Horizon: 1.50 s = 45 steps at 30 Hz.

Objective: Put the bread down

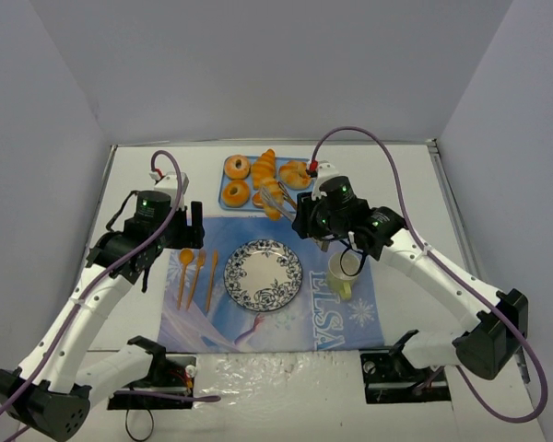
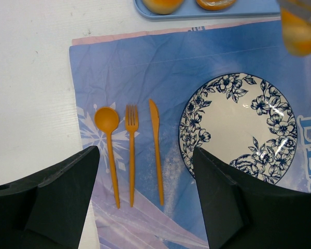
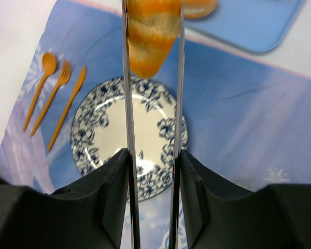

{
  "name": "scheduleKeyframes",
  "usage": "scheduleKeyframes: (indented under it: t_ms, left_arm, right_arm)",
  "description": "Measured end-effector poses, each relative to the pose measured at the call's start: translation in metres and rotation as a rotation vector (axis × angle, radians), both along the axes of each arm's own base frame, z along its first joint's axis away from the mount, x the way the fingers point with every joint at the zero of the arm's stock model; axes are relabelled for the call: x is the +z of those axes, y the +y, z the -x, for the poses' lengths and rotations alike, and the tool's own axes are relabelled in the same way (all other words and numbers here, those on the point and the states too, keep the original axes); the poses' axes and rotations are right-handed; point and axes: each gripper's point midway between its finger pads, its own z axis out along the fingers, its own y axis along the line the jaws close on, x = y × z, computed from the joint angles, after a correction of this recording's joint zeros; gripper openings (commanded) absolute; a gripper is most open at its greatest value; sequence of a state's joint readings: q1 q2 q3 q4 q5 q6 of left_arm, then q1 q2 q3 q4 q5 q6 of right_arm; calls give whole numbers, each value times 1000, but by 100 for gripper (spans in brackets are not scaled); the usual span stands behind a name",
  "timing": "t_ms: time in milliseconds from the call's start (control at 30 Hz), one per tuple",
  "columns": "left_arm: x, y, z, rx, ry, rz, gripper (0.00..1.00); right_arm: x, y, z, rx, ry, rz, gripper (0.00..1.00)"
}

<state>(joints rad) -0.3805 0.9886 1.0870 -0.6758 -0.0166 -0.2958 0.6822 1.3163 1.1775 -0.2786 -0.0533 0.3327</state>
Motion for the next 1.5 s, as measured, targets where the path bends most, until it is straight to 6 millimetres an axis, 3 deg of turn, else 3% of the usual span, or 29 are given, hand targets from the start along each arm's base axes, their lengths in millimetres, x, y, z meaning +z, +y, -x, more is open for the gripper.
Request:
scheduleKeyframes:
  t_ms: [367,600,900,1167,1367,1500]
  left_arm:
    - [0,0,0,0,0,0,69]
    - [0,0,0,1,0,-1,69]
    - [0,1,0,2,-1,-2,69]
    - [0,1,0,3,-1,-2,69]
    - [0,1,0,3,-1,-2,69]
    - [0,1,0,3,-1,-2,69]
  right_arm:
    - [-21,20,70,179,63,14,26]
    - [-40,29,97,249,98,48,27]
    - [-79,32,113,256,158,104,28]
    - [-95,45,120,281,172,128,33]
    - [-101,46,120,276,176,144,55]
    - [-101,47,119,267,174,138,62]
